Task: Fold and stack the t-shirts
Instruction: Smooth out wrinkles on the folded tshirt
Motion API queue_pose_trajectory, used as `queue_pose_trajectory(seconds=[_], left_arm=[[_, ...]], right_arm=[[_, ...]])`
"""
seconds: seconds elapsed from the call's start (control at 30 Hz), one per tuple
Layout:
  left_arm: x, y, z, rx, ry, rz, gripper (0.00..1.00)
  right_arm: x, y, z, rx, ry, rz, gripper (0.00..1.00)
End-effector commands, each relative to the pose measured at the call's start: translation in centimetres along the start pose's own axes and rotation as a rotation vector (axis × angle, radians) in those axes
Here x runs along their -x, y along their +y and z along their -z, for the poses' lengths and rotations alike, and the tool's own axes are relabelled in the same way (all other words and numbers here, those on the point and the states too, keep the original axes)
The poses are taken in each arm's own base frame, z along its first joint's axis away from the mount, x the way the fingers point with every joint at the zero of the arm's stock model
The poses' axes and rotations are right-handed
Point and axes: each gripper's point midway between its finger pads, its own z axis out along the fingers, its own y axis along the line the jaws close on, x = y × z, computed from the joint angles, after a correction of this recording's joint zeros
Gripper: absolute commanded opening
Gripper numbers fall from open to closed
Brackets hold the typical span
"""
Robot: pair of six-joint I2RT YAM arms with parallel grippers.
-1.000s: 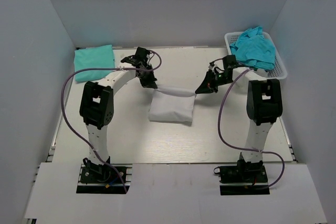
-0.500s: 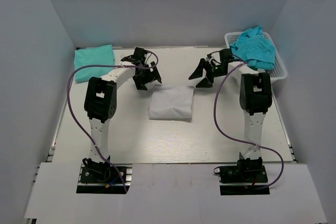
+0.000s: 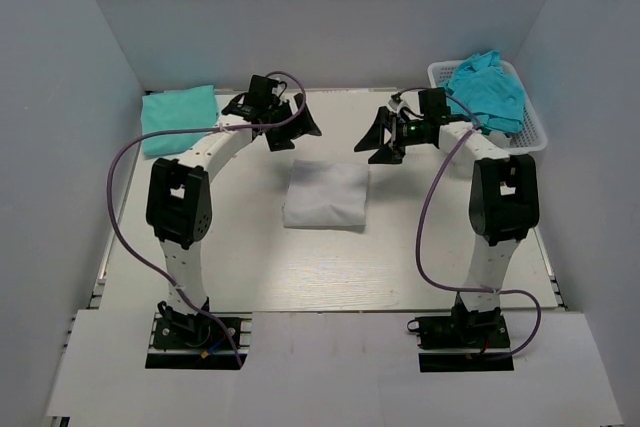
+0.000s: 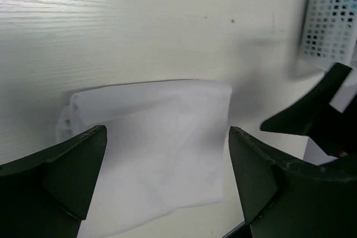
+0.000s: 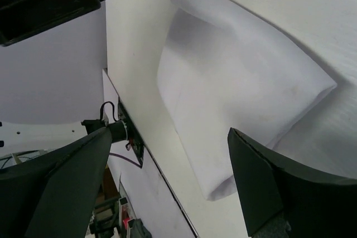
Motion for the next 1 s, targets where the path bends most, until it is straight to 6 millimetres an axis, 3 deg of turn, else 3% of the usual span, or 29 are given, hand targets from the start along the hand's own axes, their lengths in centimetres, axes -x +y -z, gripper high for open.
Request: queue_pose_trajectory(seconds=[0.0, 0.1, 0.17, 0.23, 0.37, 0.43, 0.47, 0.57, 0.63, 0.7, 0.77, 0.8, 0.87, 0.9, 0.97], left_arm=[[-1.4, -2.5, -1.0, -0.138, 0.049, -0.033, 1.0], [-2.7, -1.1, -3.0, -0.115, 0.1, -0.005, 1.0], [-3.2, -1.2, -3.4, -0.112, 0.114, 0.002, 1.0], [-5.1, 1.1, -4.6, -0.052, 0.156, 0.026, 1.0], [-6.5, 4.6, -5.1, 0.04, 0.173, 0.083, 1.0], [-7.6, 6.0, -5.4, 0.086, 0.196, 0.097, 1.0], [-7.3, 7.0, -5.4, 0.126, 0.182, 0.105, 1.0], [-6.7, 7.8, -4.9, 0.192, 0.168, 0.085, 1.0], [-5.7, 7.0, -4.5, 0.171, 0.144, 0.055, 1.0], [-3.7, 5.5, -3.7, 0.143, 0.093, 0.029, 1.0], [-1.7, 3.4, -2.2, 0.098, 0.033, 0.0, 1.0], [-0.6, 2.3, -1.4, 0.075, 0.002, -0.01, 1.0], [0.2, 0.5, 0.1, 0.042, -0.03, -0.03, 1.0], [1.0, -1.4, 1.8, 0.004, -0.071, -0.052, 1.0], [1.2, -2.6, 3.5, -0.035, -0.097, -0.053, 1.0]], right_arm=[[0.7, 0.5, -0.9, 0.056, -0.024, 0.022, 0.9], [0.6, 0.5, -2.1, 0.08, -0.007, 0.014, 0.9], [-0.2, -0.4, -3.0, 0.082, 0.019, -0.02, 0.9], [-0.6, -2.2, -4.0, 0.073, 0.027, -0.052, 0.9], [-1.4, -5.4, -5.5, 0.058, 0.049, -0.112, 0.9], [-1.2, -5.9, -6.0, 0.059, 0.055, -0.112, 0.9], [-1.7, -7.1, -6.5, 0.044, 0.07, -0.139, 0.9], [-1.4, -7.6, -6.7, 0.022, 0.085, -0.126, 0.9], [-0.9, -7.2, -6.3, 0.006, 0.086, -0.098, 0.9], [0.6, -5.4, -5.6, 0.009, 0.066, -0.043, 0.9], [1.4, -3.2, -4.6, 0.015, 0.051, 0.011, 0.9], [2.2, -0.4, -3.5, 0.028, 0.019, 0.068, 0.9], [1.3, 0.8, -3.1, 0.027, 0.025, 0.078, 0.9], [1.4, 3.4, -1.7, 0.035, -0.009, 0.131, 0.9], [-0.7, 4.3, -2.0, 0.029, 0.013, 0.109, 0.9]])
